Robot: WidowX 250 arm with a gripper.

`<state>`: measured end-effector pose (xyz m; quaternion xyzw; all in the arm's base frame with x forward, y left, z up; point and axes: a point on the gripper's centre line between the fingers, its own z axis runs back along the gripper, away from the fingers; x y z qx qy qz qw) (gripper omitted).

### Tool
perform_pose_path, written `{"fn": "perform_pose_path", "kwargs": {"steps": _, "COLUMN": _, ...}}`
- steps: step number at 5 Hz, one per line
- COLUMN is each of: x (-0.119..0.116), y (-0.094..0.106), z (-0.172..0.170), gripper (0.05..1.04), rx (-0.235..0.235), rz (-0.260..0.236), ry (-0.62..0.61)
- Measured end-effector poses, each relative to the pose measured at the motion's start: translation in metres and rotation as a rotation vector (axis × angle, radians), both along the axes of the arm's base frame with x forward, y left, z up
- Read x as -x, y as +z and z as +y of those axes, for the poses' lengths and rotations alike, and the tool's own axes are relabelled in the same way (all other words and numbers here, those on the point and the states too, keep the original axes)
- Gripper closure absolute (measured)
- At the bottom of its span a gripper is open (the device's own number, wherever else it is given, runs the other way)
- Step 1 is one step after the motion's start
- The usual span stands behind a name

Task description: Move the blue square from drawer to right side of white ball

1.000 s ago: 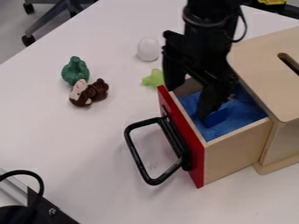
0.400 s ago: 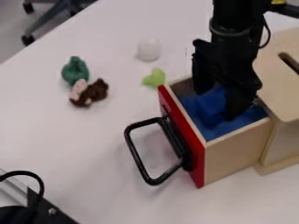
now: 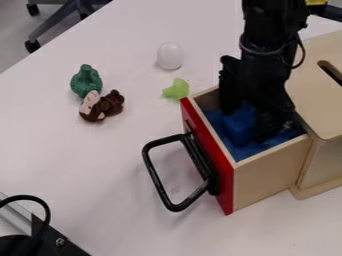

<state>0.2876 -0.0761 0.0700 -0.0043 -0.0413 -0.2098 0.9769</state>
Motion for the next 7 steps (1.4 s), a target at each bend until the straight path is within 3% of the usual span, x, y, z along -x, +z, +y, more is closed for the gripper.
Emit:
{"fn": "perform_pose_path", "kwargs": {"steps": 1, "x": -0.002, "y": -0.004, "z": 0.001, "gripper": 0.4, "rx": -0.006, "rz": -0.002, "ry": 0.005}}
{"fn": "perform_pose_path", "kwargs": {"steps": 2, "x": 0.0, "y": -0.006, "z": 0.002, "gripper": 0.507, "rx": -0.006, "rz": 0.0, "ry": 0.016}}
{"fn": "perform_pose_path", "kwargs": {"steps": 4, "x": 0.004, "y": -0.007, "z": 0.006, "gripper": 0.507, "rx": -0.021, "rz": 0.013, "ry": 0.034}}
{"fn": "perform_pose_path", "kwargs": {"steps": 5, "x": 0.014, "y": 0.017, "z": 0.008, "gripper": 0.507, "rx": -0.008, "rz": -0.021, "ry": 0.035}}
{"fn": "perform_pose_path", "kwargs": {"steps": 6, "x": 0.021, "y": 0.045, "z": 0.018, "gripper": 0.508, "rx": -0.018, "rz": -0.073, "ry": 0.057}}
{"fn": "perform_pose_path", "kwargs": {"steps": 7, "x": 0.021, "y": 0.067, "z": 0.035, "gripper": 0.507, "rx": -0.051, "rz": -0.085, "ry": 0.116}}
